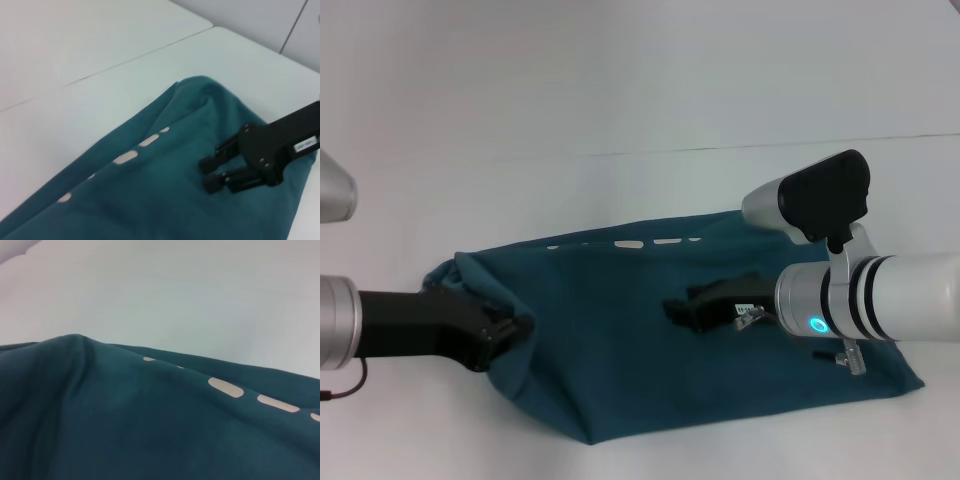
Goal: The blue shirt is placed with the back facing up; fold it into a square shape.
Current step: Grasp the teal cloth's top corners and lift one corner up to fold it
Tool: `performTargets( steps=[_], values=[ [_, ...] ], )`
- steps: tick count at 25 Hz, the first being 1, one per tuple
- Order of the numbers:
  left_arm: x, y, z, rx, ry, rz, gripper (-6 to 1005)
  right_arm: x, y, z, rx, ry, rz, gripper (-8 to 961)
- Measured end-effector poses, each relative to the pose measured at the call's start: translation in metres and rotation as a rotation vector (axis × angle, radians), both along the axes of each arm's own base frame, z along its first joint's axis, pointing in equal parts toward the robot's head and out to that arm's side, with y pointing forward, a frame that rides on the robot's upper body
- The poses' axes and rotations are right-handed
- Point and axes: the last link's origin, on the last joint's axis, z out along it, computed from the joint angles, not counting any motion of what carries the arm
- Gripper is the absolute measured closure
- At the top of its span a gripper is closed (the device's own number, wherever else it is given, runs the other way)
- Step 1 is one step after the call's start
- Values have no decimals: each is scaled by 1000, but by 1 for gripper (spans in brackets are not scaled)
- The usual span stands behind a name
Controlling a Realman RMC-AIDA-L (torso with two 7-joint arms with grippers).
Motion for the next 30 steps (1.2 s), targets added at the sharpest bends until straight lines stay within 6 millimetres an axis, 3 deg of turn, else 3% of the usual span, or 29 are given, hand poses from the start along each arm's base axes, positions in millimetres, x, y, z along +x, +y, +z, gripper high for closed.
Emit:
performTargets(
  steps=[9, 30],
  values=[
    [16, 3, -3, -1, -41, -53, 956, 6, 7, 4, -7, 66, -12, 556],
    [3, -1, -2, -4, -33, -12, 960, 4, 5, 2, -52, 70, 8, 555]
  ],
)
